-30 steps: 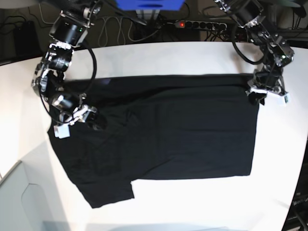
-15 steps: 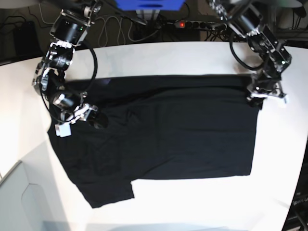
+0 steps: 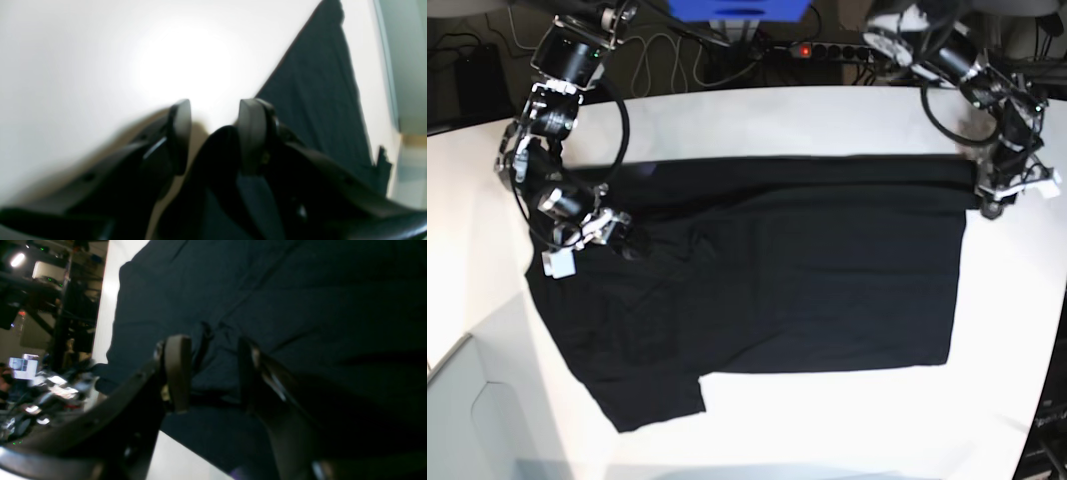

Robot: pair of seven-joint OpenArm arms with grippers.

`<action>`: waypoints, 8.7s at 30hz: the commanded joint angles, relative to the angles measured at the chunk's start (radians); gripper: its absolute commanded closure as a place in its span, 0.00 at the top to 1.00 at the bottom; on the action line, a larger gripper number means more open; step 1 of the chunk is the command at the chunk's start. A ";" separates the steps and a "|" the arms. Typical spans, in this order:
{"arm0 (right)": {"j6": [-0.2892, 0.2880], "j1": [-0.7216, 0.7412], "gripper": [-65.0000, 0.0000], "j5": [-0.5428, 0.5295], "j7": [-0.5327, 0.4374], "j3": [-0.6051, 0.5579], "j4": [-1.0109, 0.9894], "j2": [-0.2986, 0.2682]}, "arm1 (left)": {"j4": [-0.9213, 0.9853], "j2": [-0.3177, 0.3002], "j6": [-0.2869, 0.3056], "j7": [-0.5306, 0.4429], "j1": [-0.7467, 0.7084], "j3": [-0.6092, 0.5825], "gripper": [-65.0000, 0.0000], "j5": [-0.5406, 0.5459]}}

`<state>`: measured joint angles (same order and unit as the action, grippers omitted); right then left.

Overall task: Fold the T-shirt properly
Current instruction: 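Reposition the left gripper along the shirt's side edge and grasp, then pull the shirt edge with both grippers toward the robot, then move the right gripper along the shirt side to the hem corner and grasp, then move the left gripper along the shirt side to the hem corner and grasp, then lift the hem with both grippers and fold it toward the collar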

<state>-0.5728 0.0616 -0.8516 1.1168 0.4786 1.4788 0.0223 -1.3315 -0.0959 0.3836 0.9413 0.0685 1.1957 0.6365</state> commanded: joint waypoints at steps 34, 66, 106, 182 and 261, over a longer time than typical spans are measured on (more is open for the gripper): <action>0.000 -0.085 0.00 0.705 -0.294 -0.030 0.147 -0.023 | -0.382 0.089 0.010 -0.417 -0.382 -0.600 0.00 -0.791; -0.008 -0.323 0.00 0.766 -0.324 -0.021 0.156 -0.058 | -0.444 0.098 0.012 -0.417 -0.746 -0.600 0.00 -0.628; -0.002 -0.158 0.18 0.776 -0.284 0.013 0.523 -0.020 | -0.696 0.095 0.013 -0.408 -0.677 -0.485 0.01 -0.330; -0.097 0.587 0.00 0.773 -0.711 -0.165 -0.993 -0.338 | -0.624 0.084 0.012 -0.057 -0.189 -0.343 0.37 -0.312; -0.105 0.564 0.00 0.766 -0.613 -0.157 -0.720 -0.325 | 0.465 -0.210 0.012 -0.278 0.353 -0.481 0.00 -0.303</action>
<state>-0.6613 0.6006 -0.0708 0.5220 0.3183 0.7437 -0.2878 -0.8467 -0.2867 0.3904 0.6815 0.4004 0.7113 0.3252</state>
